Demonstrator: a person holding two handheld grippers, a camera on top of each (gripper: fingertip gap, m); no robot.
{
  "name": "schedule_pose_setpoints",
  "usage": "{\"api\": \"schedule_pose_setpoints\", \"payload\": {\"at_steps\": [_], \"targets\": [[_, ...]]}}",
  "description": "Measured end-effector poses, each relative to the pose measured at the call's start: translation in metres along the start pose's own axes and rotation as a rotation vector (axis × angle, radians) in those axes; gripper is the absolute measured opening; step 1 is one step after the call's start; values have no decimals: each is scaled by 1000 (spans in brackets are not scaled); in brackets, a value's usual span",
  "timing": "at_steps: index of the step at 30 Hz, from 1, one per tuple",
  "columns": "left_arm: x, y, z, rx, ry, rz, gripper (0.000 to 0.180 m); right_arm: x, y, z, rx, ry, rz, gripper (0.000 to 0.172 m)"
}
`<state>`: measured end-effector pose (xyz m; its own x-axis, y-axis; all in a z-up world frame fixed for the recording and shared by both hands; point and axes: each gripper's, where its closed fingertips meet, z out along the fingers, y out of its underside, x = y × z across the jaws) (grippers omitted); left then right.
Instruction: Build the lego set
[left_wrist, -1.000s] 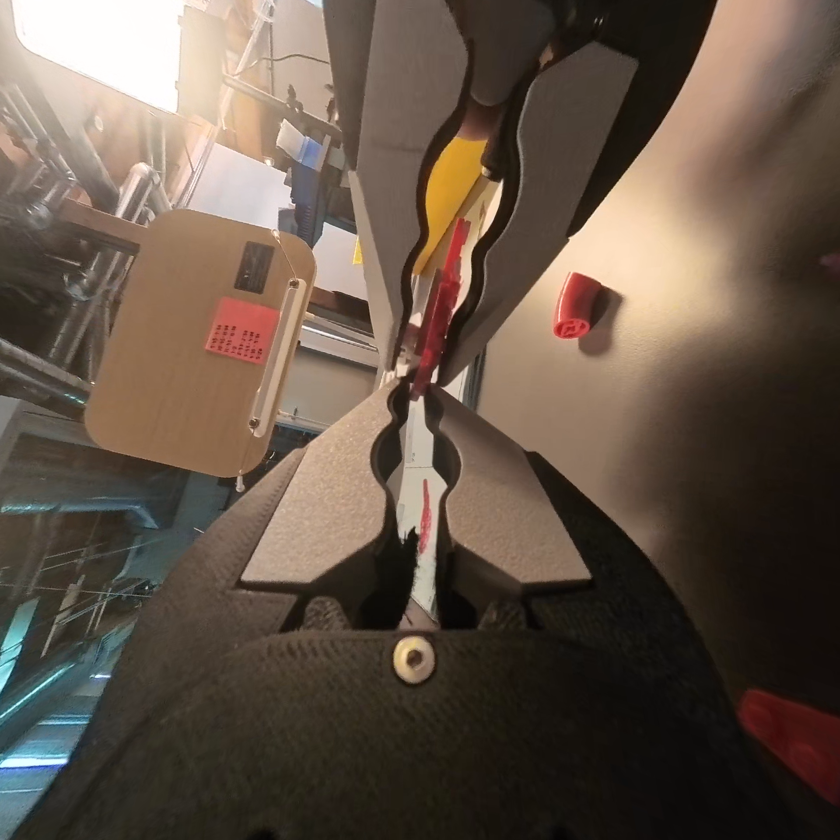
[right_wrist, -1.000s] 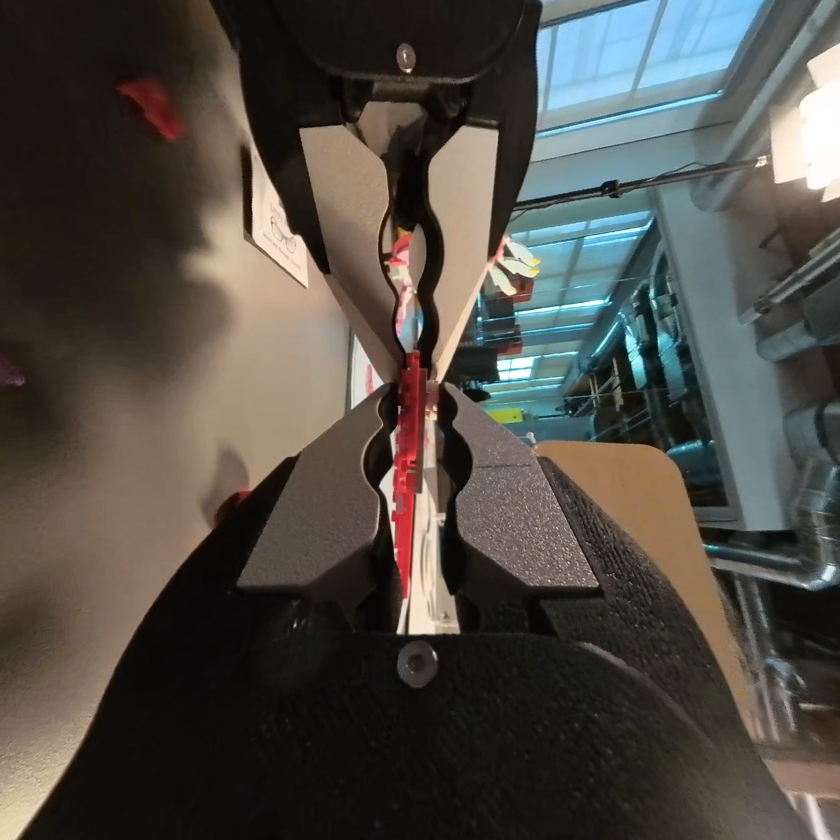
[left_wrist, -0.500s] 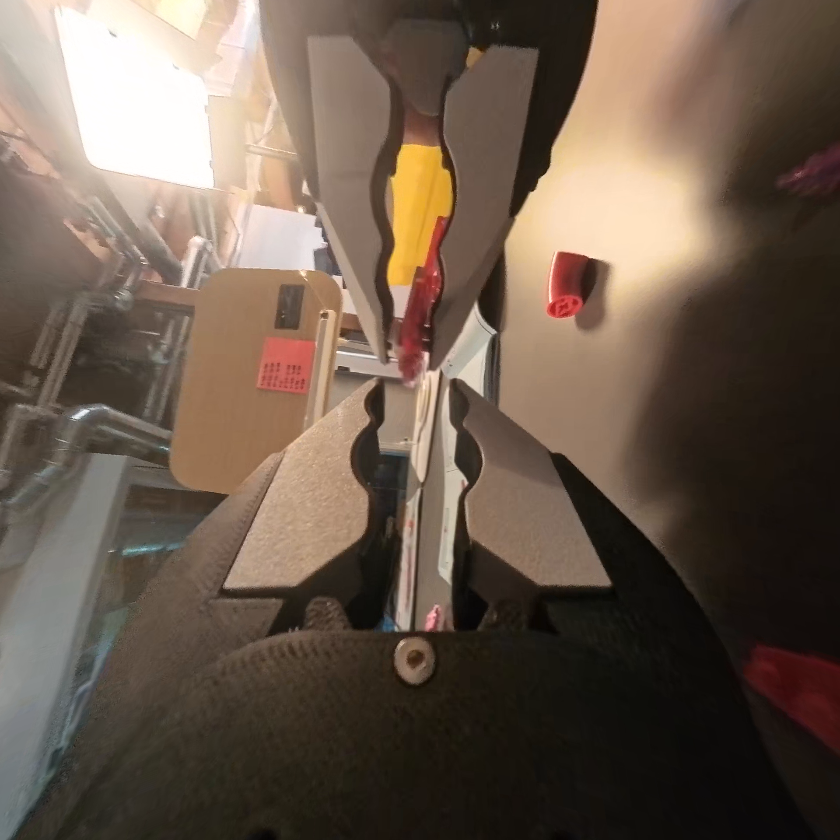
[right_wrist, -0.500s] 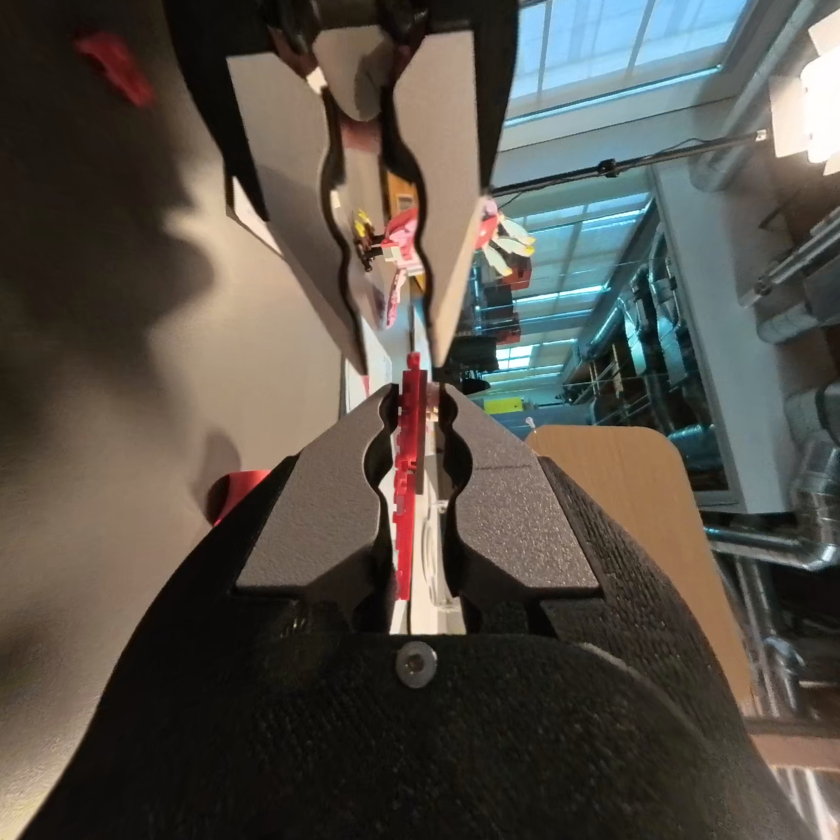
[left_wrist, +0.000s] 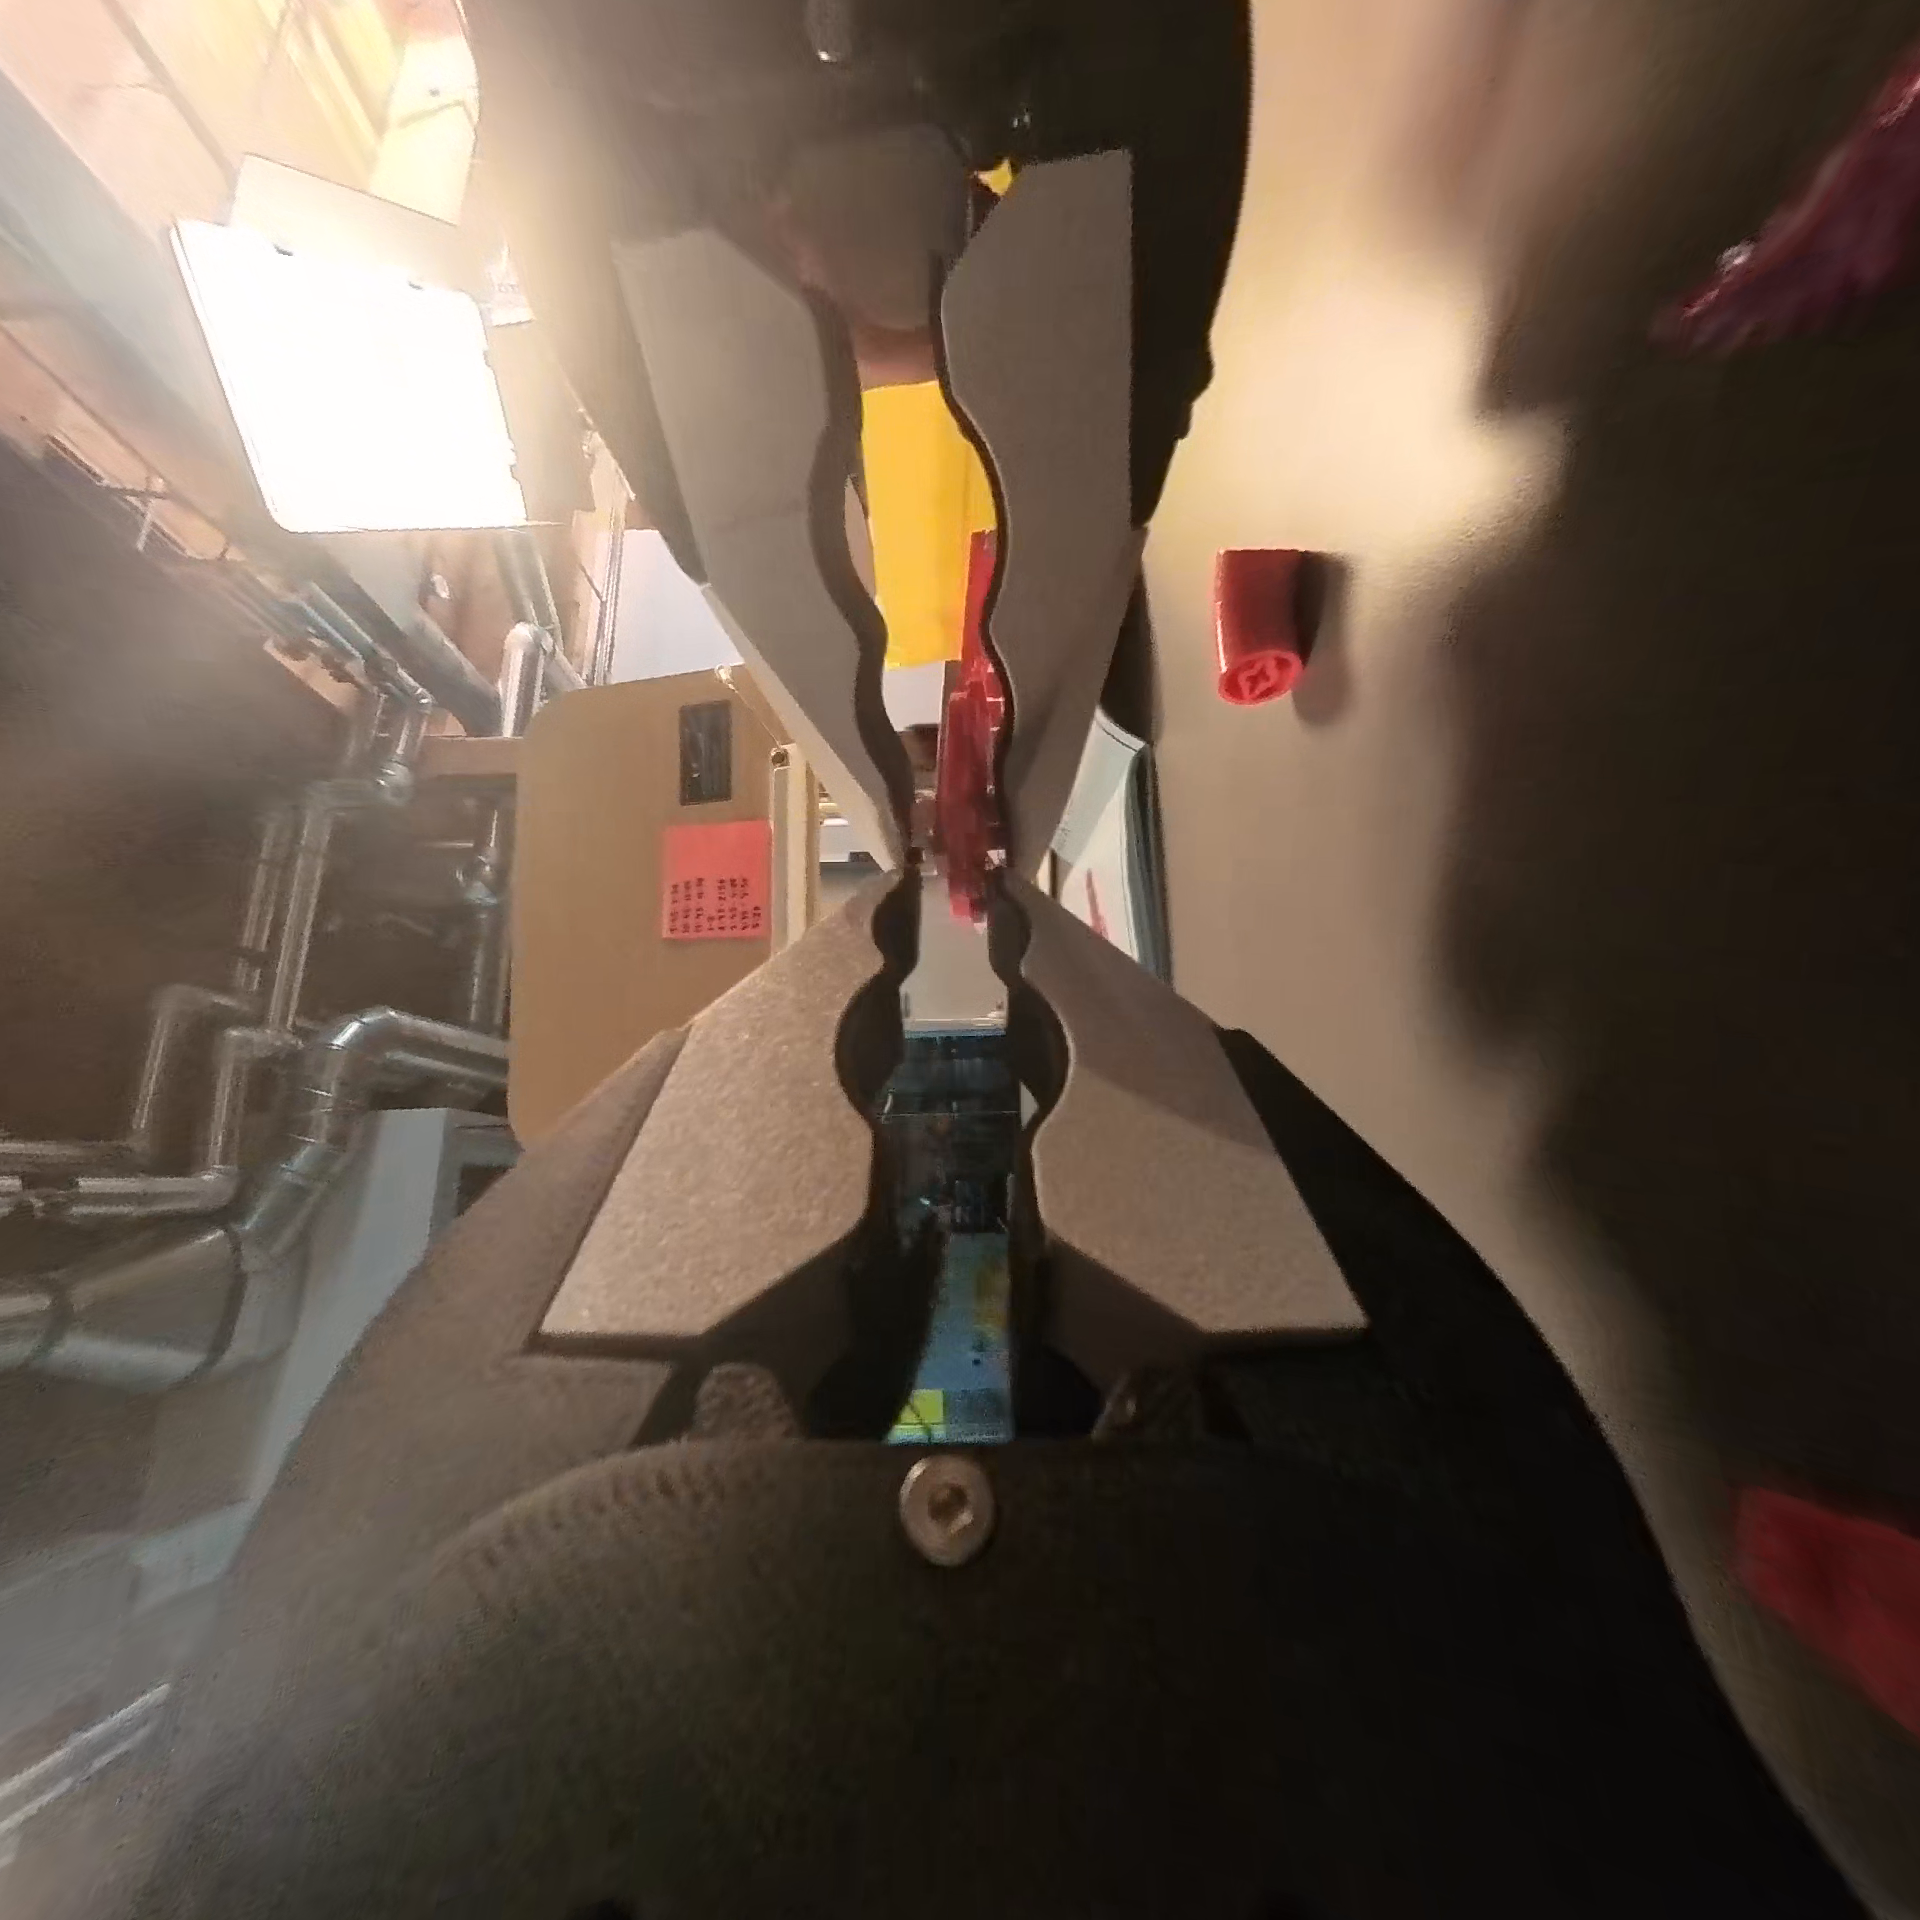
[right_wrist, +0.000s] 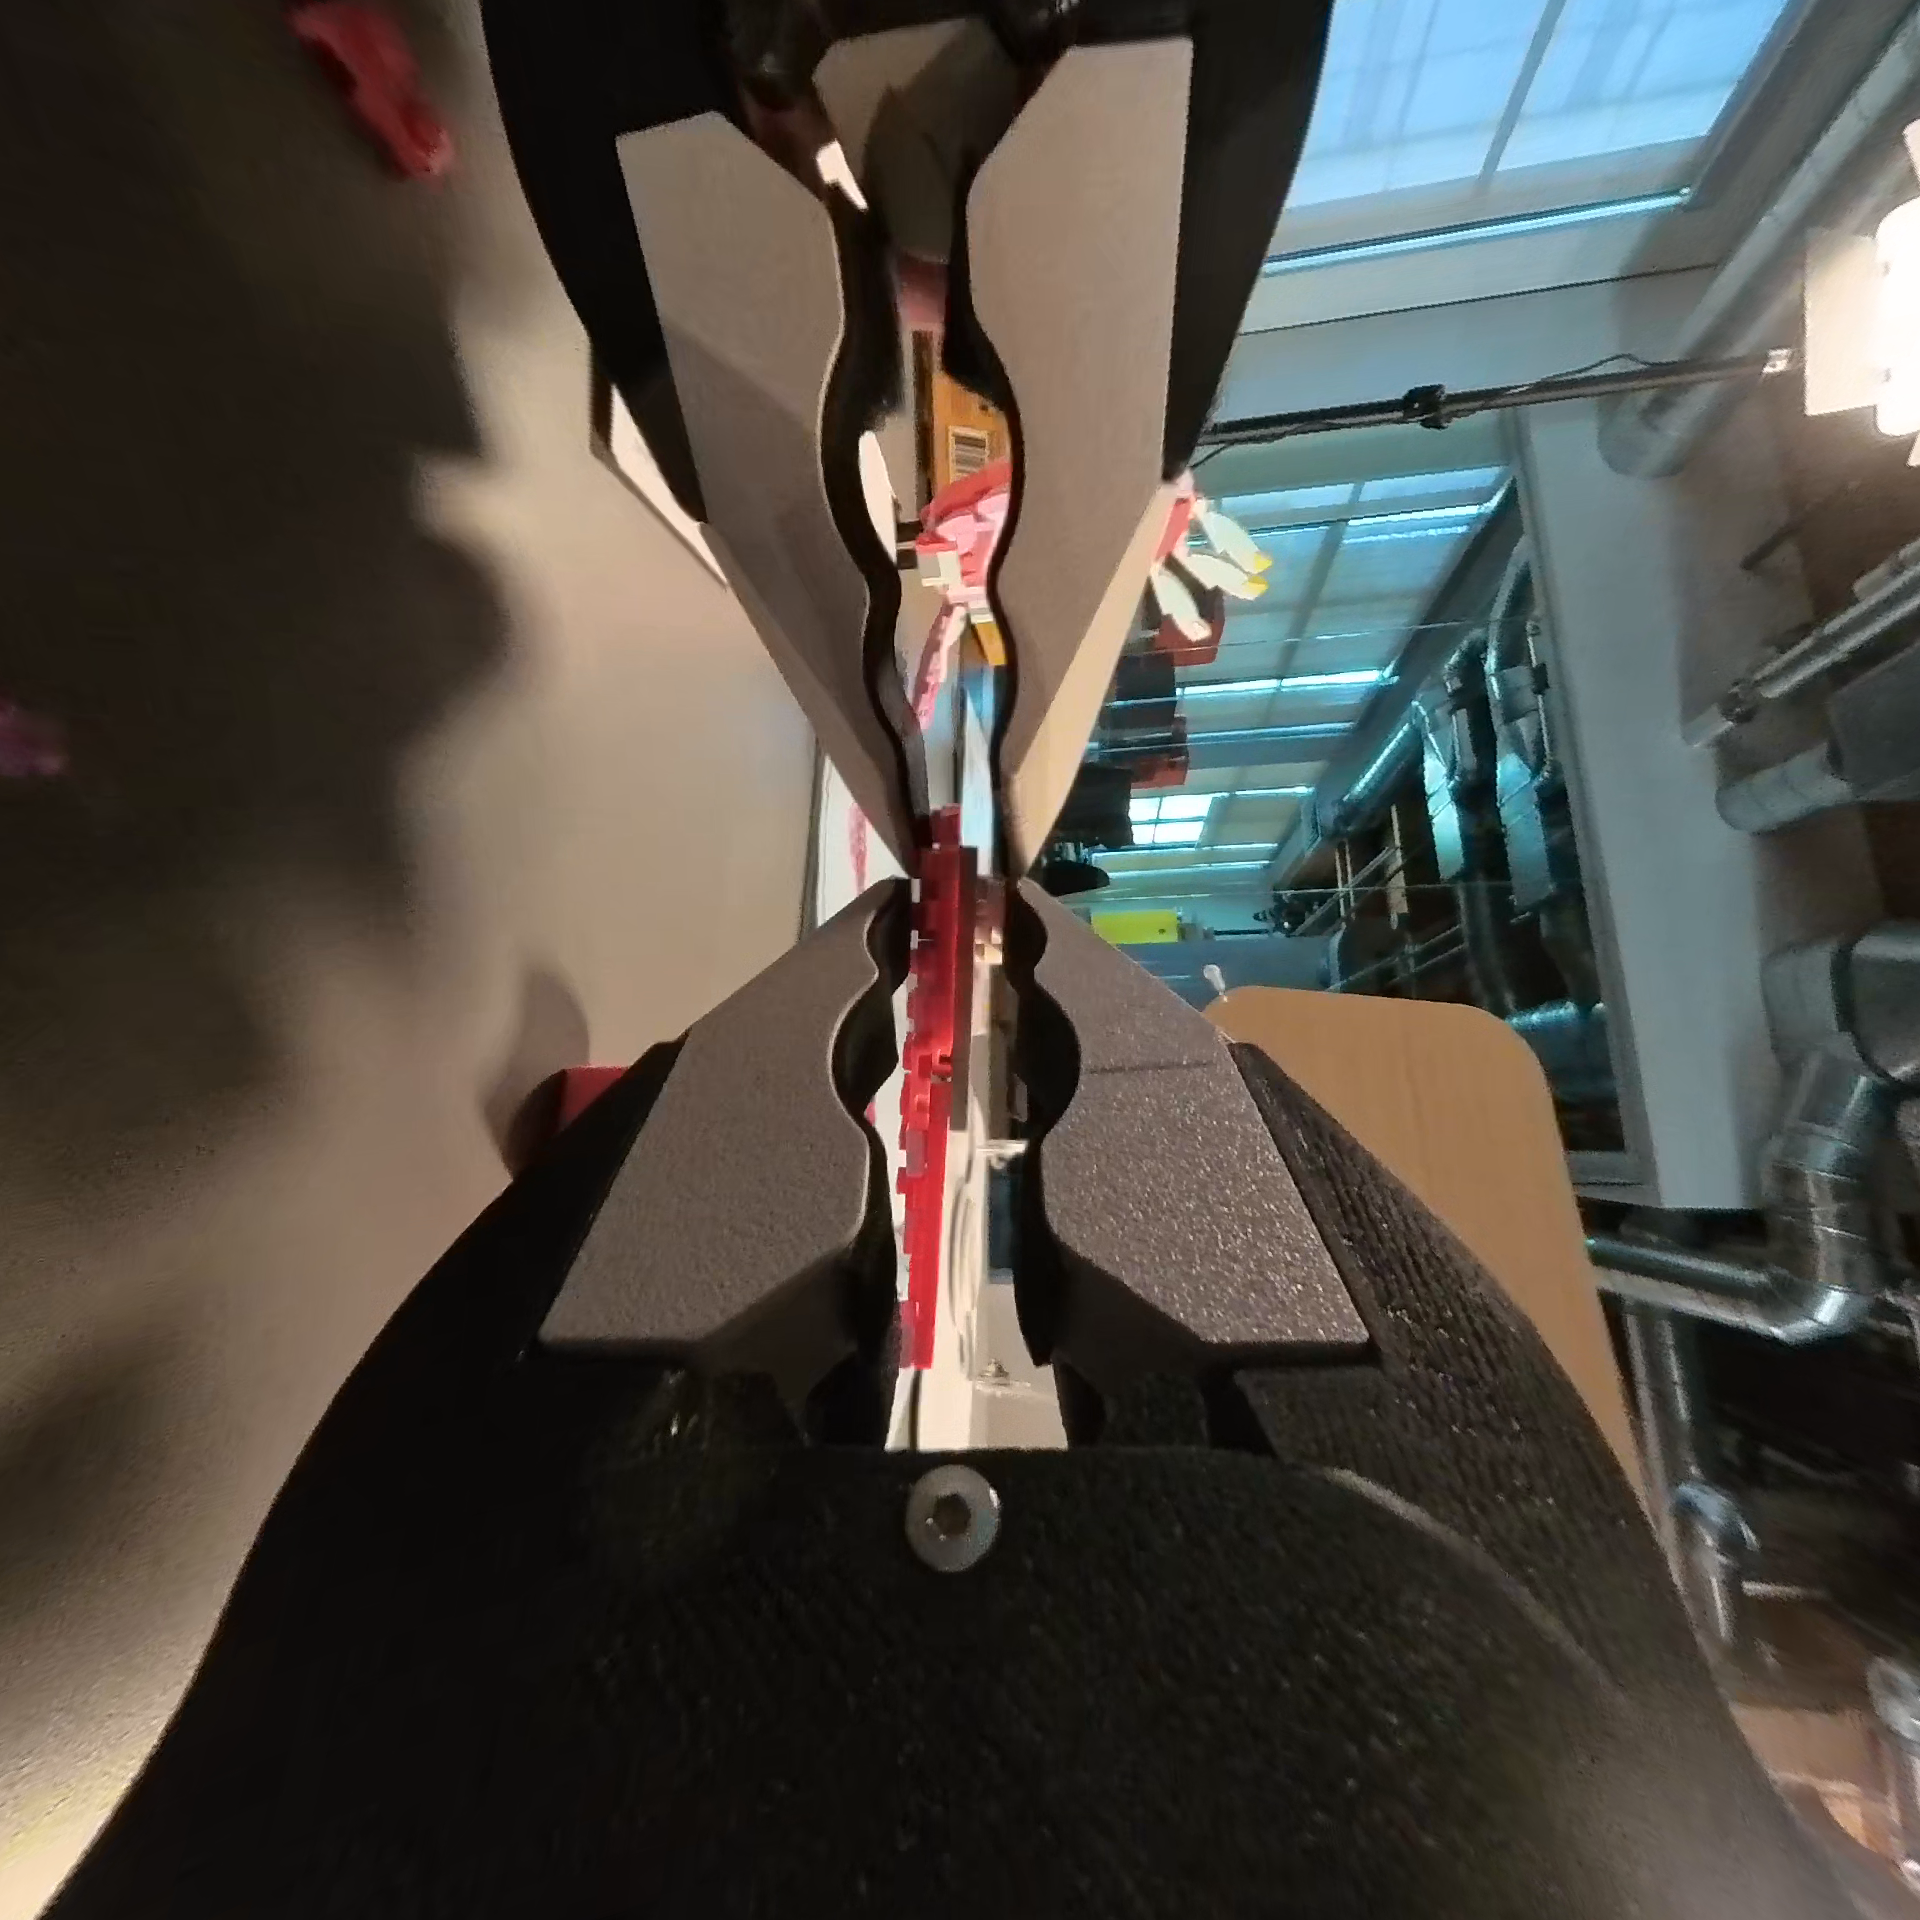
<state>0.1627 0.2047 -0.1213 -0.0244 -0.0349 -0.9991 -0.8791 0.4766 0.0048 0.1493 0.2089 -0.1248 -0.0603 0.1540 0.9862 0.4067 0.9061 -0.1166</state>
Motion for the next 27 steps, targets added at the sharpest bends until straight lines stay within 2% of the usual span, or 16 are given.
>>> {"api": "schedule_pose_setpoints", "payload": {"at_steps": [11,27], "targets": [[-5,1,-1,10,21,-104,7,8,-3,-2,32,34,73,16],[-13,2,-3,36,-9,-235,6,14,-3,-5,50,46,124,28]]}}
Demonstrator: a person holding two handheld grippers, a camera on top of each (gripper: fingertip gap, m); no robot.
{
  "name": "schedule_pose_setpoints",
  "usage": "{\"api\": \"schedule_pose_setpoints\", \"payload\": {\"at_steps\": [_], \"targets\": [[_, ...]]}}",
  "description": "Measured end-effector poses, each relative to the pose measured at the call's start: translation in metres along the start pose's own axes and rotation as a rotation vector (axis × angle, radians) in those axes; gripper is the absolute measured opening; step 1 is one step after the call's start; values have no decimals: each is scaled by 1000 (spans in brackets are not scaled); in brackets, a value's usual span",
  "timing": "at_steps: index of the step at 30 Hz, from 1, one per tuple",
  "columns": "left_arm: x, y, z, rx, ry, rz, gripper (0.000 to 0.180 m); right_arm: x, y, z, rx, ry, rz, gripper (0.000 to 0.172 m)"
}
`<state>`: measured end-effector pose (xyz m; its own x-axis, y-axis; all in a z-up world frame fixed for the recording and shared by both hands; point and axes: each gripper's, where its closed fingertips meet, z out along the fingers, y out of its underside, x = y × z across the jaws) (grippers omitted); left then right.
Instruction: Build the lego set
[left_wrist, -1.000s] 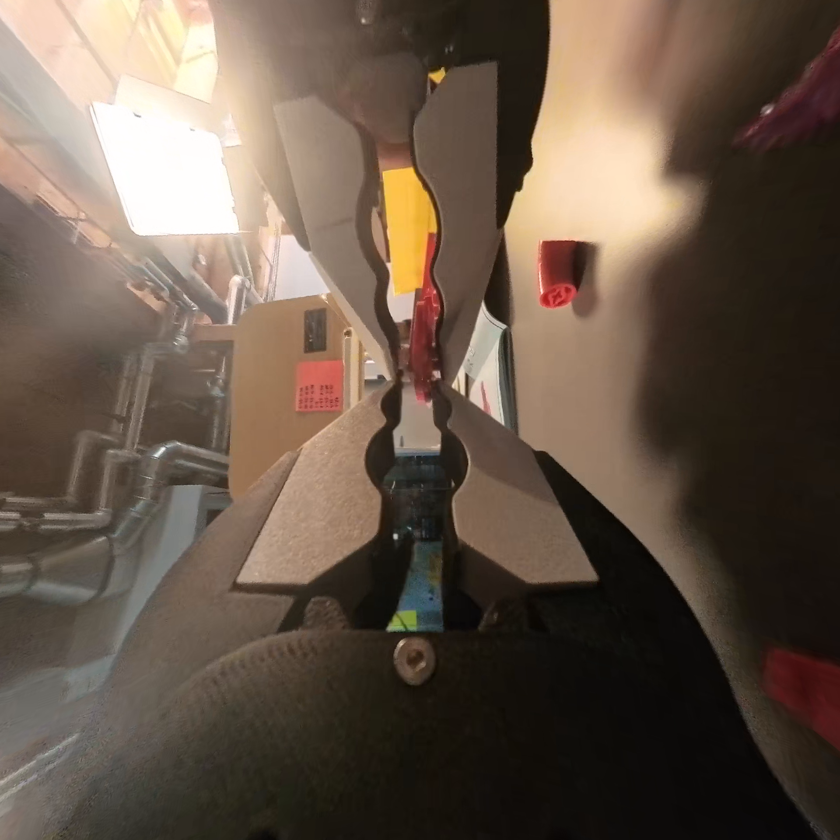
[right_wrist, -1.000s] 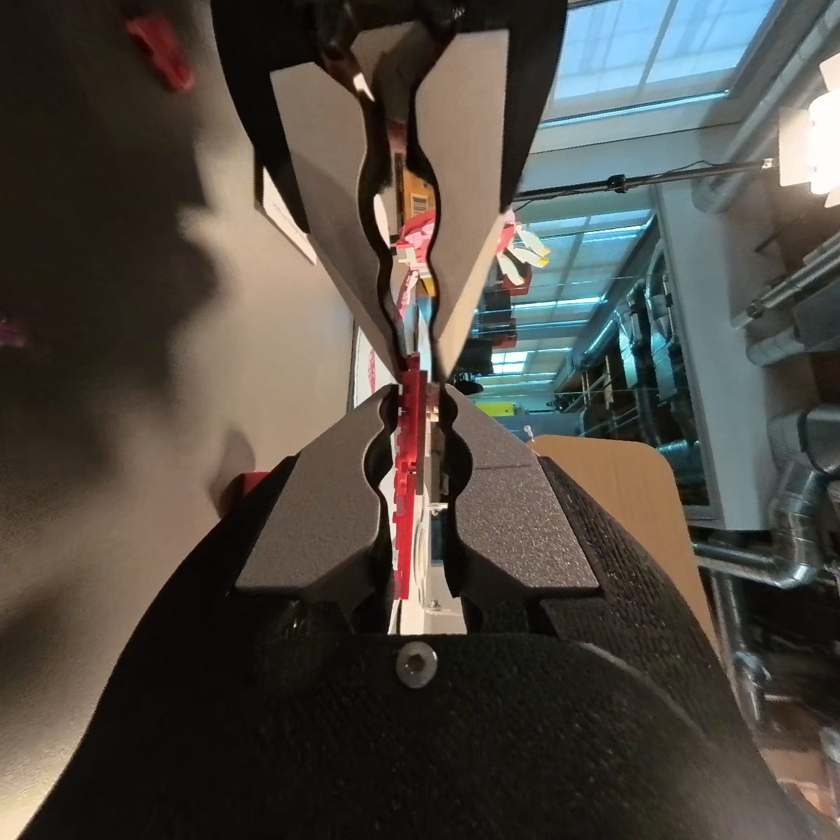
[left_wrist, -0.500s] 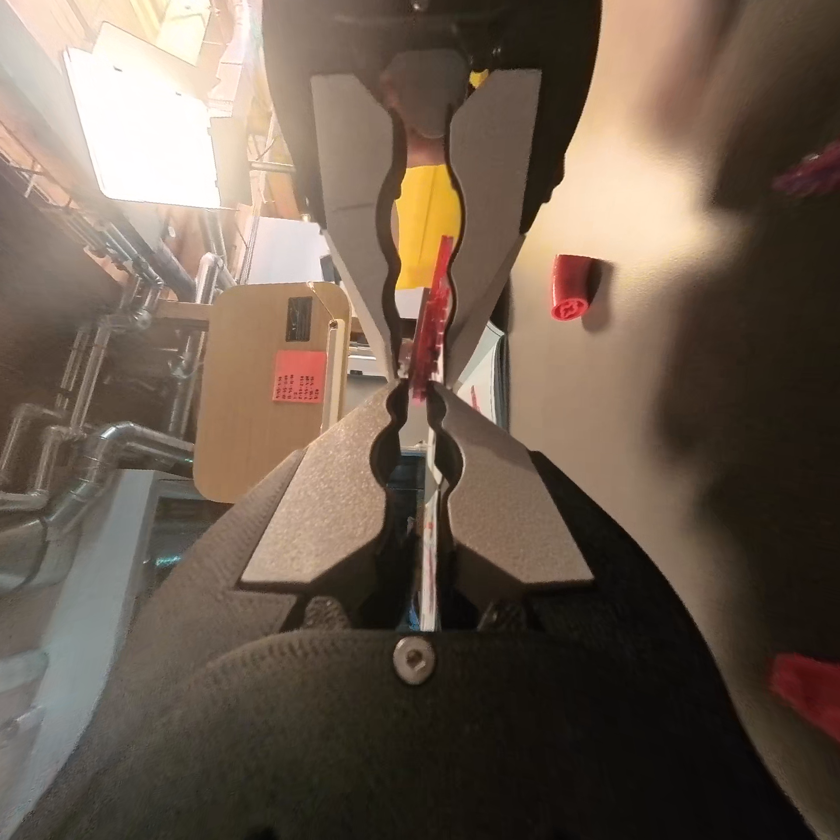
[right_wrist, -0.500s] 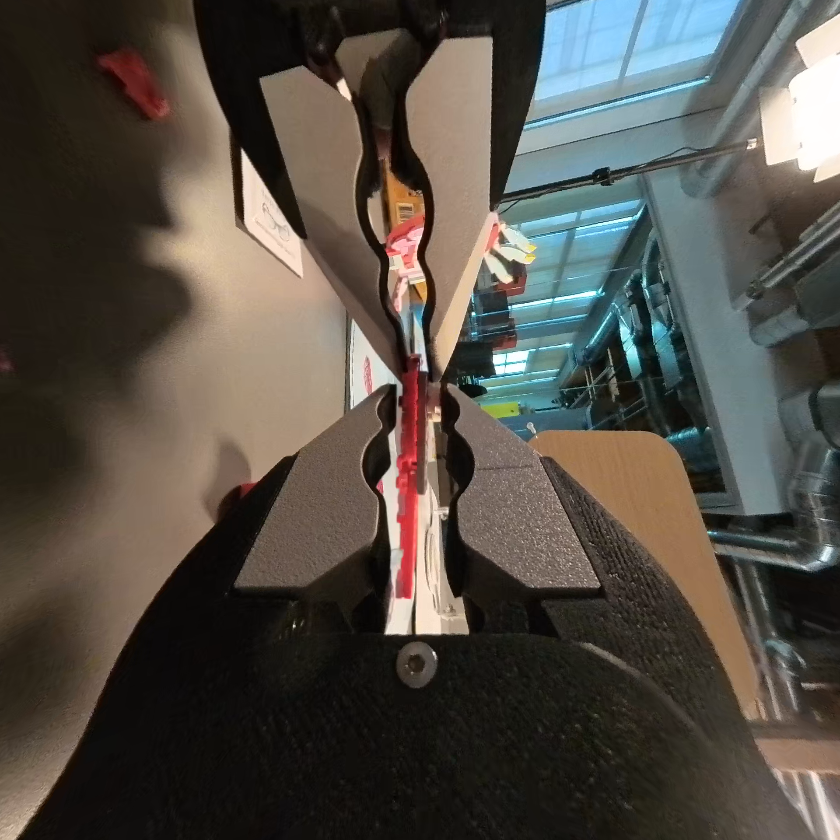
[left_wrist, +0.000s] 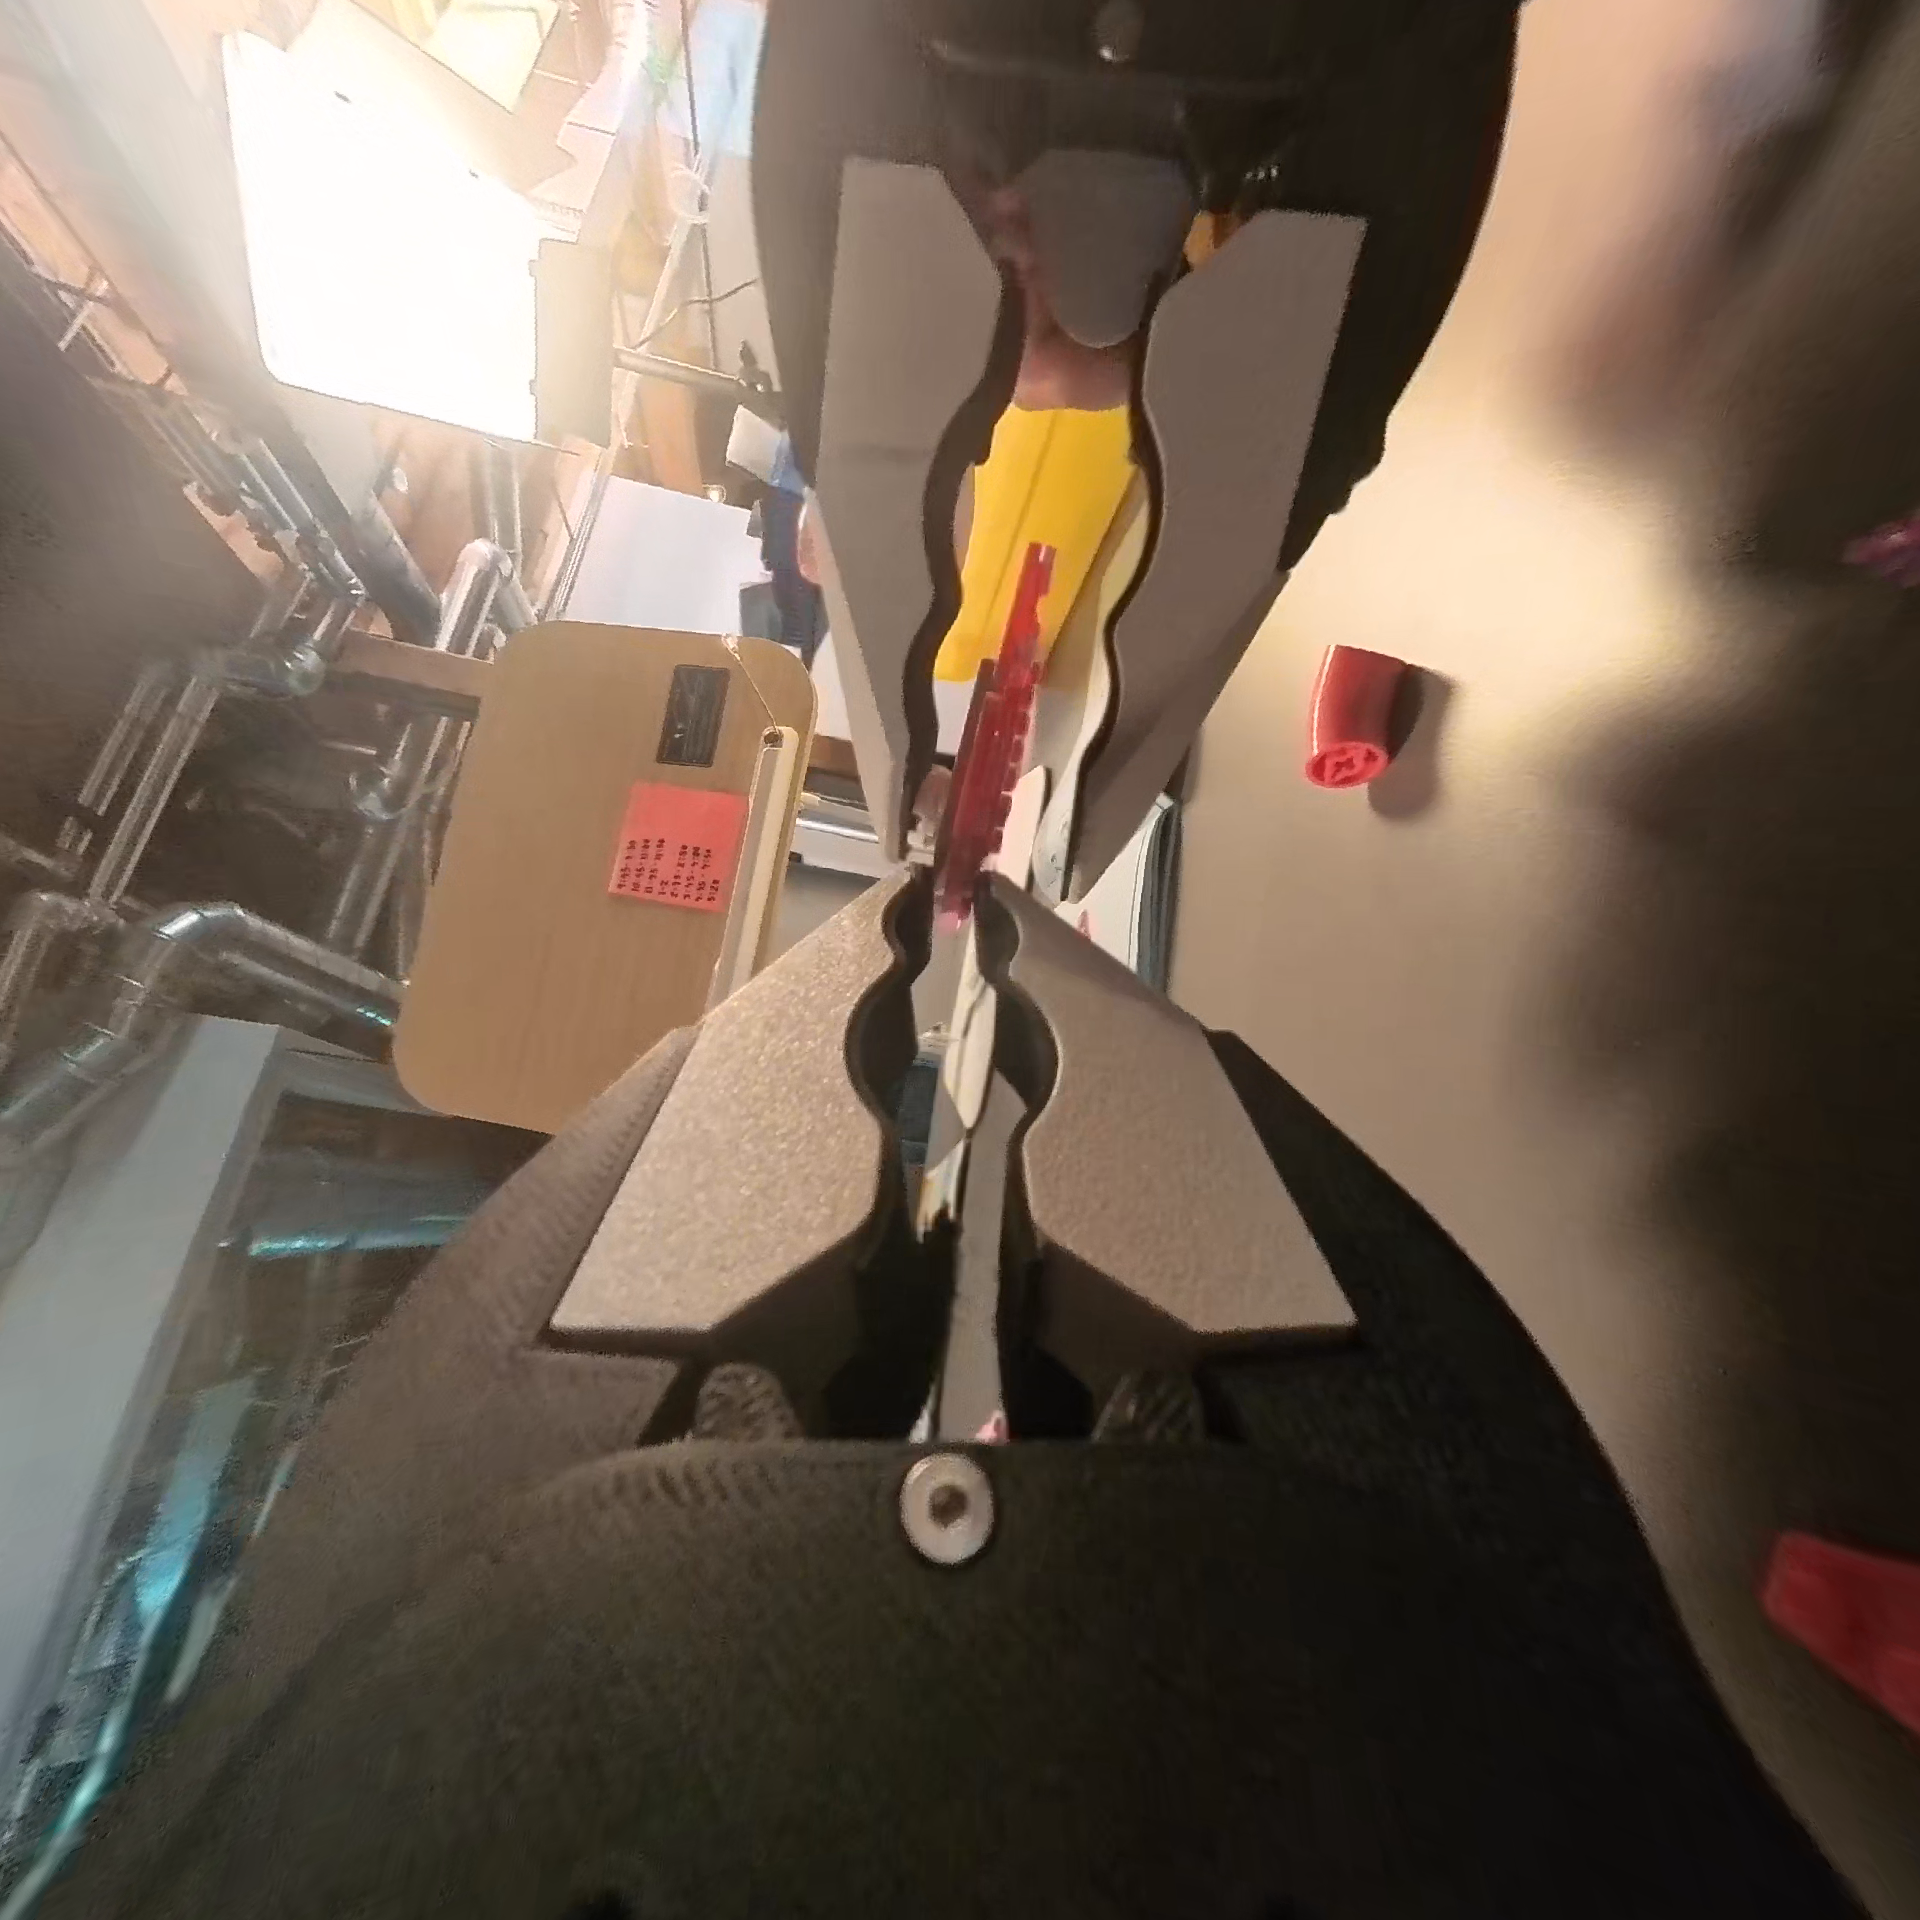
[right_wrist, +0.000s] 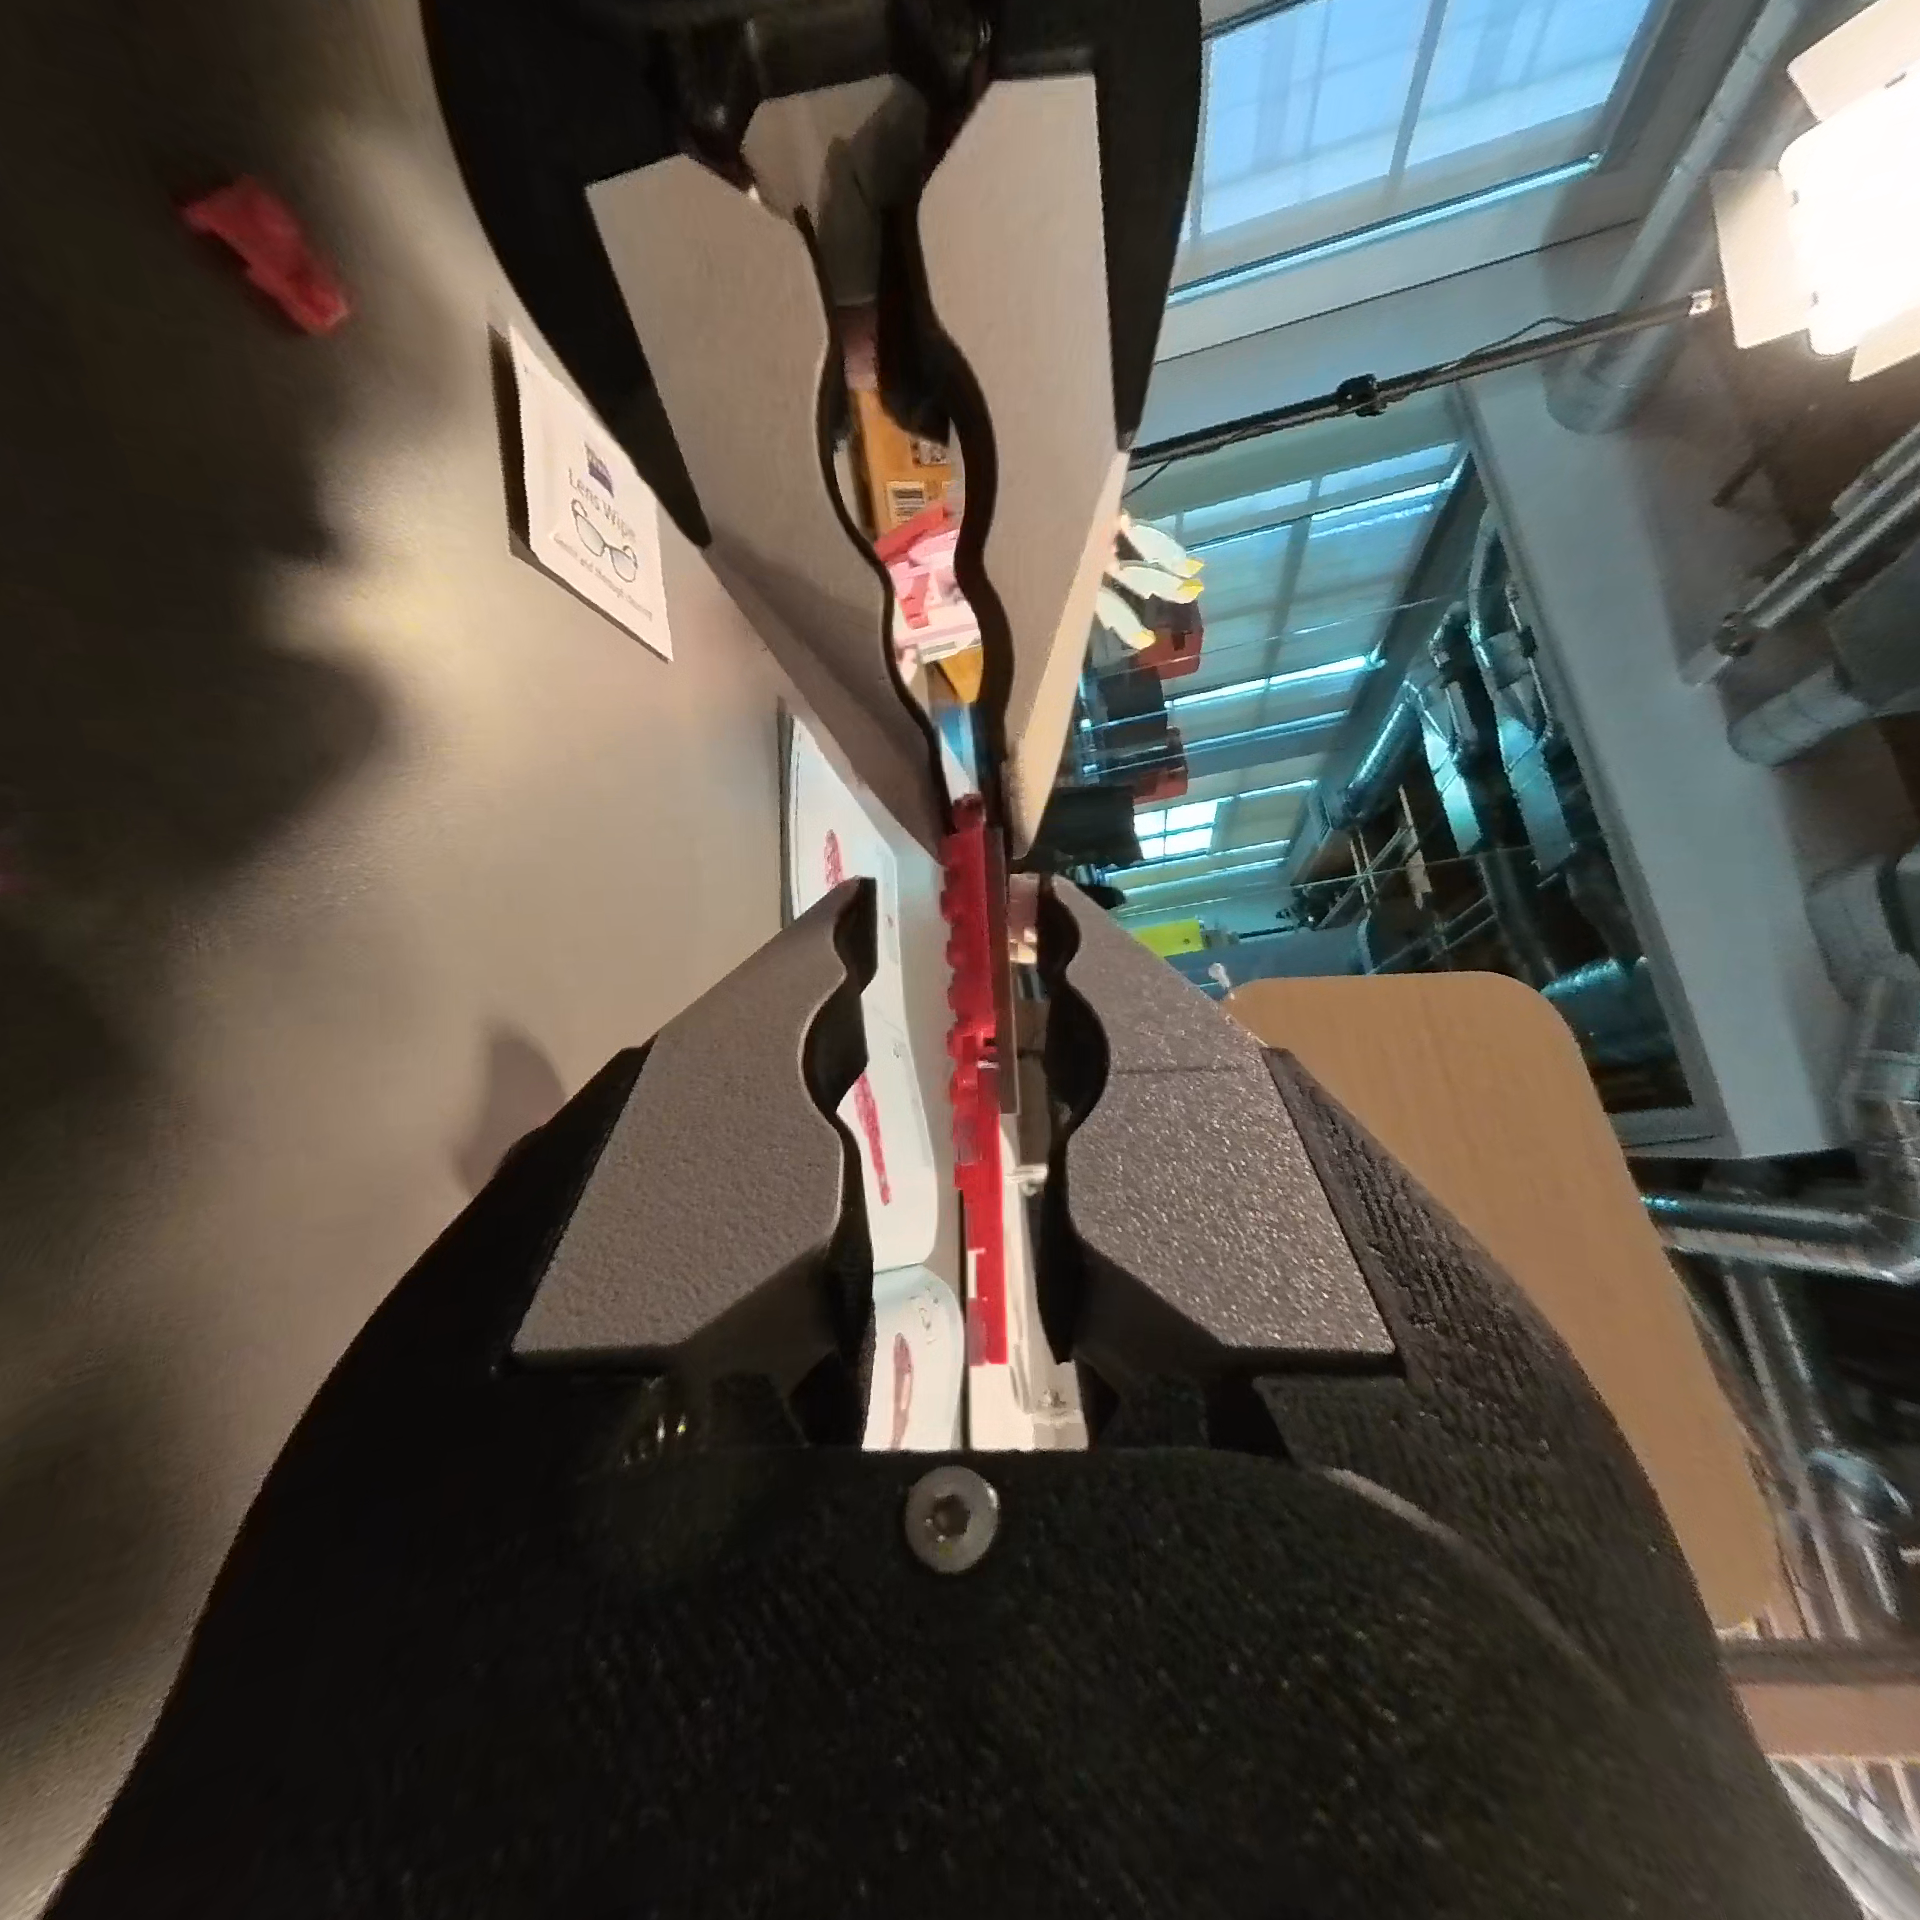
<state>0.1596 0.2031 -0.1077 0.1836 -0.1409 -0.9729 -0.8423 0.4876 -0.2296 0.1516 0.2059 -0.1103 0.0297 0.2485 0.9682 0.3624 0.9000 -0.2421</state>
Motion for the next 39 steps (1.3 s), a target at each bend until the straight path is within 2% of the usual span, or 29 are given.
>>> {"api": "schedule_pose_setpoints", "payload": {"at_steps": [8,27,37,39], "targets": [[5,2,2,-15,16,16,6,-6,0,1,-8,-21,-42,31],[1,6,1,-29,1,34,6,2,-2,-1,6,5,3,36],[1,1,-1,3,23,-3,6,5,1,-3,-19,12,-6,14],[0,1,-1,7,22,-17,6,6,0,-3,-21,8,-5,14]]}}
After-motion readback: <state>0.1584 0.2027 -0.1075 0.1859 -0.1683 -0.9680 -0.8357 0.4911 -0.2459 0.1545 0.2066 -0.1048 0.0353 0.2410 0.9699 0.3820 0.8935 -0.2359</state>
